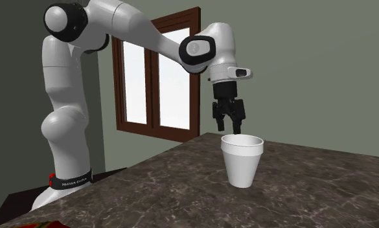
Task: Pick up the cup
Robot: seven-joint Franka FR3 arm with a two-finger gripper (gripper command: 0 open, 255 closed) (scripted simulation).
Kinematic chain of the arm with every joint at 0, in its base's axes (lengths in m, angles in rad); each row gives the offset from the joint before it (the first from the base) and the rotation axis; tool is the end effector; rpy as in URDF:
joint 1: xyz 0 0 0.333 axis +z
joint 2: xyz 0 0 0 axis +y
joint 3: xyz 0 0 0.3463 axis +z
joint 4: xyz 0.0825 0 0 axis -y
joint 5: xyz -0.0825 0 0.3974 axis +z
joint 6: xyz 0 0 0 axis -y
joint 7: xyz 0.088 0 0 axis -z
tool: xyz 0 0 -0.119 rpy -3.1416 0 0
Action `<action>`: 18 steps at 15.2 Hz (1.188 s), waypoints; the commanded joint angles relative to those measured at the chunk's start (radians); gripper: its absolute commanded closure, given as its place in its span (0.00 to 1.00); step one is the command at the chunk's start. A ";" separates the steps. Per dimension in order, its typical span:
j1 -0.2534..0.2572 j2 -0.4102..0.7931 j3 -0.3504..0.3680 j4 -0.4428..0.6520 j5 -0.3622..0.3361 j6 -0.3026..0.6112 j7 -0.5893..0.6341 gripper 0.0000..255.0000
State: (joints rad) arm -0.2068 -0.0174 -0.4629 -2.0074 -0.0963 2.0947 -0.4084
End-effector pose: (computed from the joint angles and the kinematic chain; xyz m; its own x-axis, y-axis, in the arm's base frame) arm 0.4453 -0.3613 0.4843 0.9753 -0.2122 0.0609 -0.2180 -0.9693 0.1135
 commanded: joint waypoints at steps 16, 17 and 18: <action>-0.008 0.051 -0.007 -0.050 0.021 0.099 -0.016 1.00; -0.007 0.051 -0.007 -0.050 0.021 0.098 -0.015 1.00; -0.007 0.050 -0.007 -0.051 0.021 0.098 -0.015 1.00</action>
State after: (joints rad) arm -0.2135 0.0318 -0.4691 -2.0560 -0.0752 2.1932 -0.4236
